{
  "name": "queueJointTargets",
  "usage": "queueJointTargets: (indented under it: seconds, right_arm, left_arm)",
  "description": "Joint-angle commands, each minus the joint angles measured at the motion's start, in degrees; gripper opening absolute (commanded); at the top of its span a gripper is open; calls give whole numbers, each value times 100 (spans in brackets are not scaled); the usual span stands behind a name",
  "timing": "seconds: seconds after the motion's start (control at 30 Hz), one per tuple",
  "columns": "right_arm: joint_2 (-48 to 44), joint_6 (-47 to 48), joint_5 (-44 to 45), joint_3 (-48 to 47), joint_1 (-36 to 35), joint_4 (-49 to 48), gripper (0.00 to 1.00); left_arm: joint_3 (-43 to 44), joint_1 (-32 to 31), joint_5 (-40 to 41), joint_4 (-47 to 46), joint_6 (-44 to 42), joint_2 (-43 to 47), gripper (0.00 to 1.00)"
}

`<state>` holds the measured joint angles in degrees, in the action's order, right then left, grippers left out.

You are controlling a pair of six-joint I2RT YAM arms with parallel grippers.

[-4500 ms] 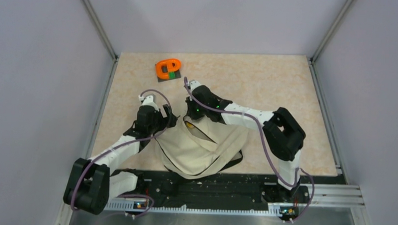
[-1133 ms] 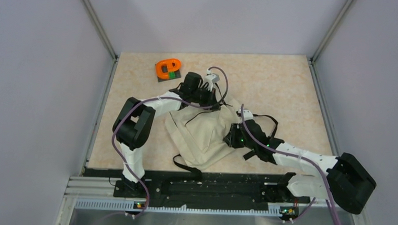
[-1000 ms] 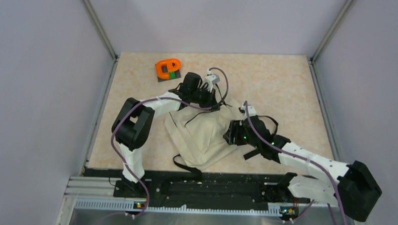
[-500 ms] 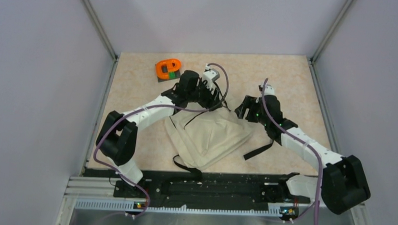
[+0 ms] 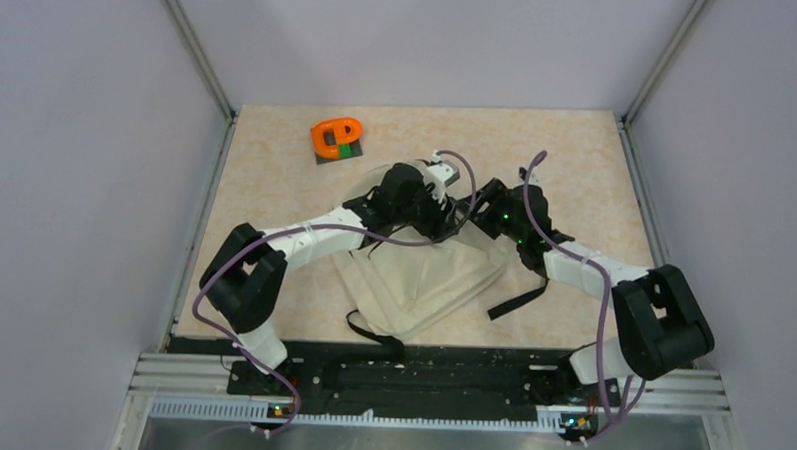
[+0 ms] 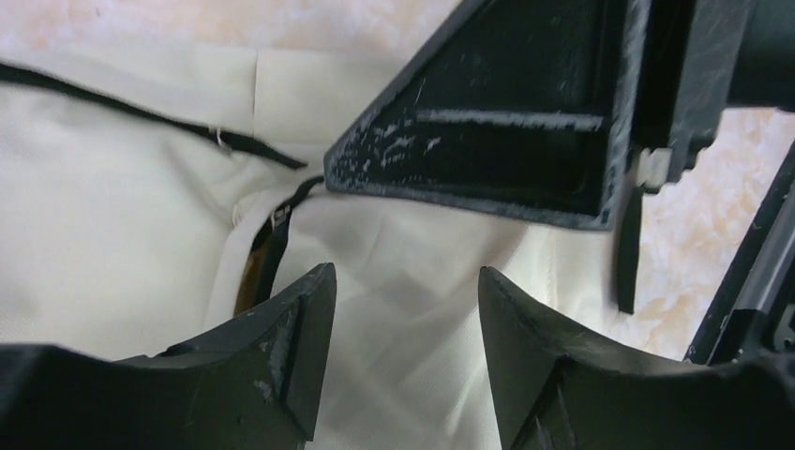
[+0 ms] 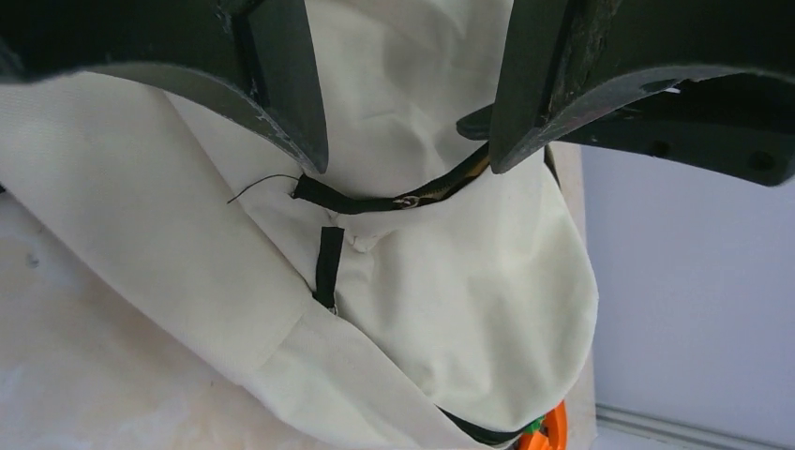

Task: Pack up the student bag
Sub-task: Zip the student bag at the center of the board.

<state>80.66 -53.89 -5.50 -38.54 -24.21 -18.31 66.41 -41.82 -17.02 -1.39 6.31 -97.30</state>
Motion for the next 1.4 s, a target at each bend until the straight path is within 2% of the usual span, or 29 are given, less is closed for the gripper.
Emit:
queueJointTargets:
  seconds: [0.0,0.23,0.63,0.9,1.2,1.27,1.37]
  right_arm:
    - [297,-860,-210,153,10,-532,63]
    - [666,-1276,-129,164,-104,-748,63]
    - [1558,-1703,25,-175,-392,-1153,59]
    - [2089,-1625,31,-591,-392,-1485,39]
    - [2014,-1284,92,-542,-383,-1894,0]
    - [1956,-1120,82,-441,-383,-2196,0]
    - [1769,-805,62,-221,-385,-2767,0]
  left_arm:
    - [-431,38,69,-294,148,-65,60]
    - [-1081,21,127,-331,428,144,50]
    - [-1254,1,311,-279,487,301,46]
    - [-1271,-2,485,-237,520,407,45]
    - [-1306,-2,702,-113,502,648,44]
    - [-1293,-5,705,-73,543,802,45]
    - [-1220,-1,881,82,721,1107,54]
